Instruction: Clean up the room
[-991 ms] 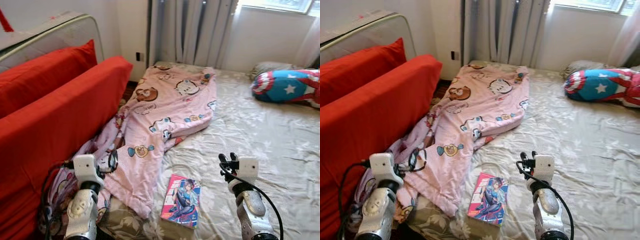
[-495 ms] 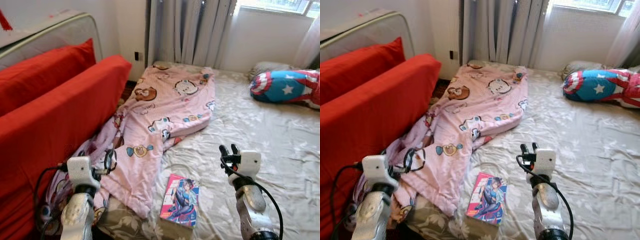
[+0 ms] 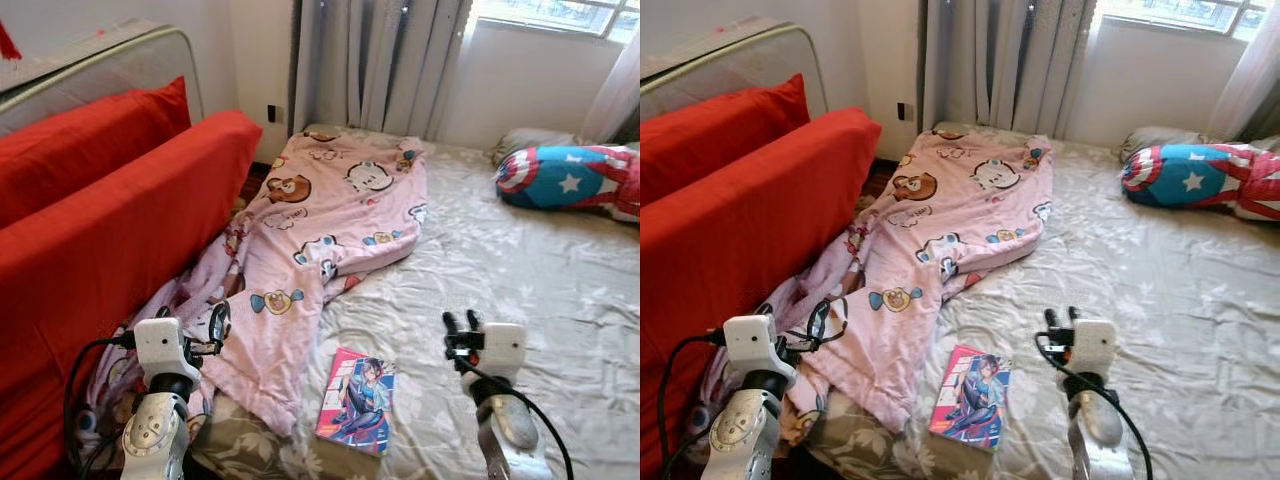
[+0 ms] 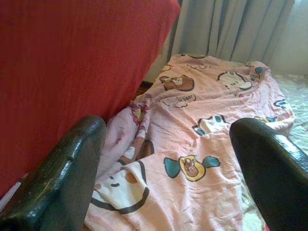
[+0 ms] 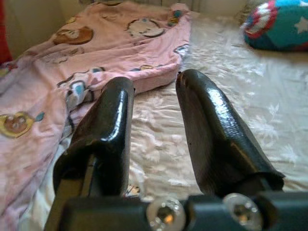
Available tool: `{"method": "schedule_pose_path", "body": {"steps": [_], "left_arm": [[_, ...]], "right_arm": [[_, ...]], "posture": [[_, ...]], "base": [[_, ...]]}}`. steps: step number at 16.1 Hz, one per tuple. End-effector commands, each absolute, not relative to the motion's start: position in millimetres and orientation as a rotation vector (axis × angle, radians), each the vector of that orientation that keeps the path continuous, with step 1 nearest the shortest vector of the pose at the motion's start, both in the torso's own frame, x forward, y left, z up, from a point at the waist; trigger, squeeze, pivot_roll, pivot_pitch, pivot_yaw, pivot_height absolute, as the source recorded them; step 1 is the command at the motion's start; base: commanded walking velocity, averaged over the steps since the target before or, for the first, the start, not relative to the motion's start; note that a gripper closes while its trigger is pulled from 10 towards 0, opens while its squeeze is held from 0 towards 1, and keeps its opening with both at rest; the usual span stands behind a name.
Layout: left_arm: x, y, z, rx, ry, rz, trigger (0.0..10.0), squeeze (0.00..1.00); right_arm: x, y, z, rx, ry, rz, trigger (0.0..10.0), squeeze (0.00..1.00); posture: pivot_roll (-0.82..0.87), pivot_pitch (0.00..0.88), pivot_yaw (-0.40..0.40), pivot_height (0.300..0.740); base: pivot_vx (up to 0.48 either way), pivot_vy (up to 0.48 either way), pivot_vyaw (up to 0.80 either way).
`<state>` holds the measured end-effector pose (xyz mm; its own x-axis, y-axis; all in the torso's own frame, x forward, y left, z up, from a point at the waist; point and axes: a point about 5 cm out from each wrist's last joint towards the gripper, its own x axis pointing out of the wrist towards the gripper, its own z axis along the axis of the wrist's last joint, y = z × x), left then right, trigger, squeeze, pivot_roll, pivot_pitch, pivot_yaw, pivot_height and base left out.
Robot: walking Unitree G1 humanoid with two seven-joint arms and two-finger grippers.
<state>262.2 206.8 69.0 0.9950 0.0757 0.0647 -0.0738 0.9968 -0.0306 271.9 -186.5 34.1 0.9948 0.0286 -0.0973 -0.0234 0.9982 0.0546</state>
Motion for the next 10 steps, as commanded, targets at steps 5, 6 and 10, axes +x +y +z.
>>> {"method": "schedule_pose_path", "body": {"steps": [5, 6, 10], "left_arm": [[261.8, 192.8, 69.8, -0.046, -0.046, 0.042, 10.0, 0.0], [261.8, 194.9, 69.2, -0.037, -0.041, 0.042, 10.0, 0.0], [260.8, 198.8, 70.4, -0.027, -0.032, 0.043, 10.0, 0.0]], "right_arm": [[271.5, -184.3, 41.4, 0.044, 0.078, 0.028, 10.0, 0.0], [271.5, -182.1, 40.8, 0.048, 0.082, 0.029, 10.0, 0.0], [268.6, -175.8, 39.8, 0.052, 0.092, 0.046, 10.0, 0.0]], "posture": [[0.01, 0.0, -0.103, 0.685], [0.02, 0.0, -0.1, 0.685], [0.01, 0.0, -0.089, 0.67]], "base": [[0.0, 0.0, 0.0], [0.0, 0.0, 0.0], [0.0, 0.0, 0.0]]}}
